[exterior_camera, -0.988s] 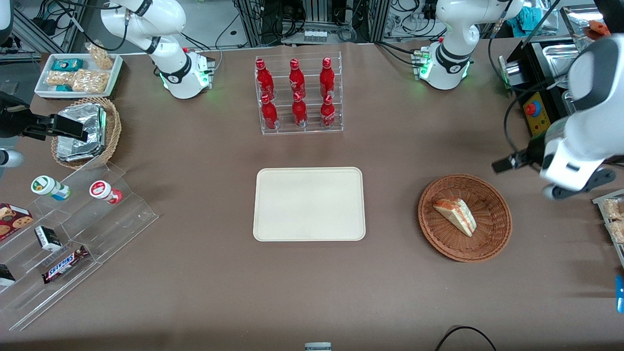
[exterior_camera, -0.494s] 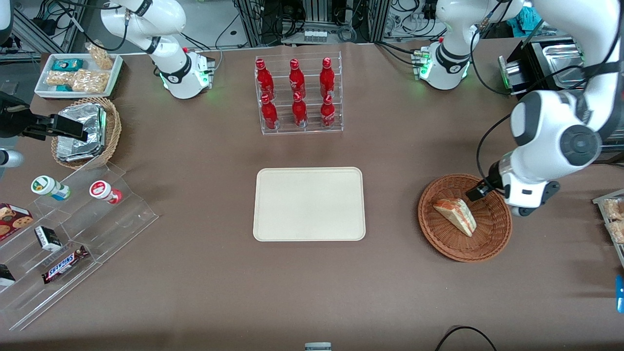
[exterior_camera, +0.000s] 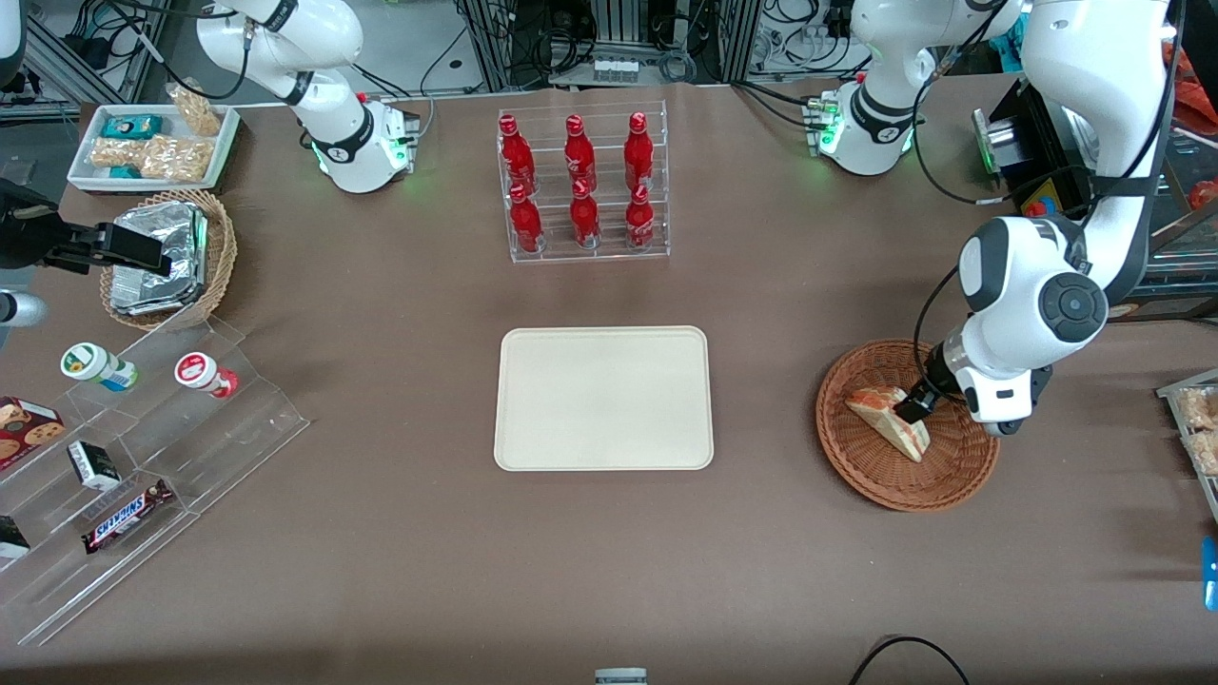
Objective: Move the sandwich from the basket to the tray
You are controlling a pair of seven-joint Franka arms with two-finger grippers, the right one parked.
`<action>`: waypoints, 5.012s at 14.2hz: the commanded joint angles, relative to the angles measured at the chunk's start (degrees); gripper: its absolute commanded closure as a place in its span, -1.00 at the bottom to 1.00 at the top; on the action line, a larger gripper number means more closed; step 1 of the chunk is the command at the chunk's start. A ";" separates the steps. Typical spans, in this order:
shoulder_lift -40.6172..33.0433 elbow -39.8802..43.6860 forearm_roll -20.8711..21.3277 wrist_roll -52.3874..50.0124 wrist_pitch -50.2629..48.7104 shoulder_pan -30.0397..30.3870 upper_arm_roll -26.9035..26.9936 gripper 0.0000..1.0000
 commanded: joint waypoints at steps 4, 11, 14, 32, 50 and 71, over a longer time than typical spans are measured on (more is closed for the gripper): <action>4.41 2.53 -0.06 -1.88 2.62 -1.65 -0.26 -1.00; 6.97 2.53 0.03 -3.02 3.51 -1.74 -0.09 0.19; 6.18 2.62 0.38 -2.76 2.98 -1.91 -0.09 0.74; 25.50 32.92 8.03 -1.79 -8.00 -42.94 -0.44 0.74; 4.89 35.75 -1.27 17.66 -35.56 -27.52 2.99 -1.00; -11.31 40.76 2.66 46.72 -63.29 9.51 -8.70 -1.00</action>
